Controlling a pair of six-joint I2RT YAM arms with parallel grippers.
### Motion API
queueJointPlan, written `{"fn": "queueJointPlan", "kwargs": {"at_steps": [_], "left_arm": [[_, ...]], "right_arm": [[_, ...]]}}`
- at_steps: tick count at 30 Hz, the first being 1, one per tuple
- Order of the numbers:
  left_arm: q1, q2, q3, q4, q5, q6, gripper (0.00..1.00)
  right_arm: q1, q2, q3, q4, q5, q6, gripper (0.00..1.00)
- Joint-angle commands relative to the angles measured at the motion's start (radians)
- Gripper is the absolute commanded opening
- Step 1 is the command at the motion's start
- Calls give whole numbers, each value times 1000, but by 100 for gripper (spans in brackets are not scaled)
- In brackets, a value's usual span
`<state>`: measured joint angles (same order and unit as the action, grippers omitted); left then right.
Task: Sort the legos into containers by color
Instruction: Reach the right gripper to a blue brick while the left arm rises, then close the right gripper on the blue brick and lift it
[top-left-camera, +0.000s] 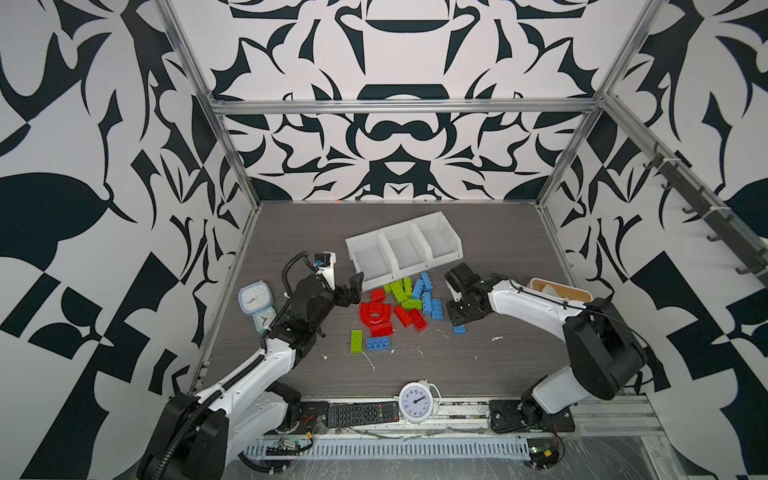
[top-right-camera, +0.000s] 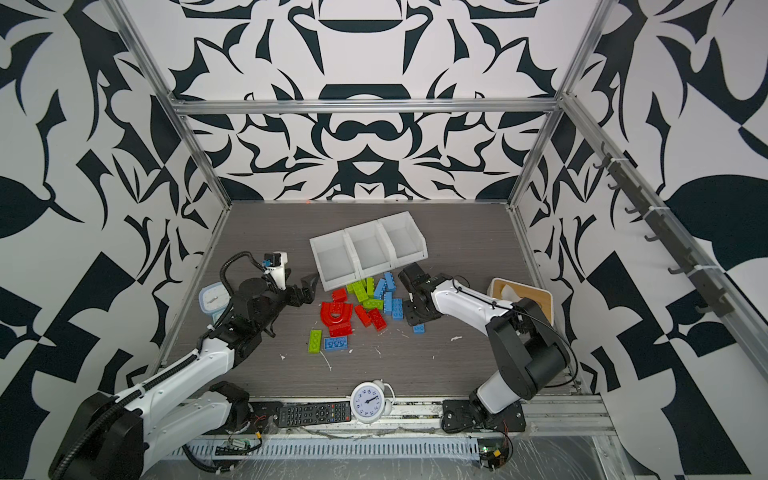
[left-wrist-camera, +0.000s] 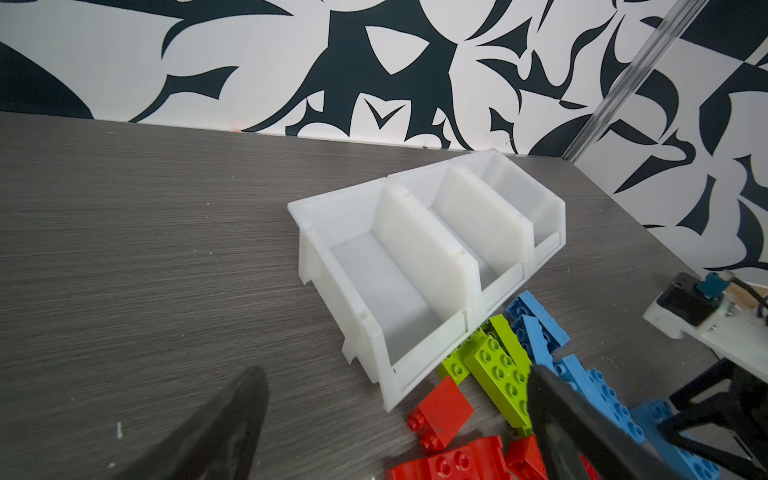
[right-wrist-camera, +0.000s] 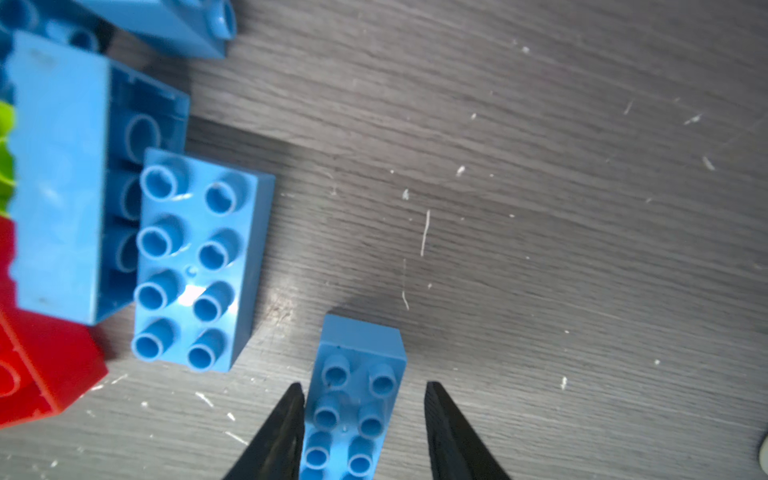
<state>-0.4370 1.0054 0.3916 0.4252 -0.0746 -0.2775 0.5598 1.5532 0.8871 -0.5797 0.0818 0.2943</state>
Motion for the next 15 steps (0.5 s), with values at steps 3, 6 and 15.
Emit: {"fn": "queueJointPlan", "kwargs": {"at_steps": [3, 6, 15], "left_arm": [[-2, -1, 1, 0, -13, -8, 100], [-2, -1, 0, -2, -17, -6, 100], [-2, 3, 2, -5, -27, -2, 100]], "right_arm": [[5, 19, 15, -16, 16, 11, 50], [5, 30, 18, -6, -1, 8, 48], [6, 40, 33, 0, -7, -1, 34]]}}
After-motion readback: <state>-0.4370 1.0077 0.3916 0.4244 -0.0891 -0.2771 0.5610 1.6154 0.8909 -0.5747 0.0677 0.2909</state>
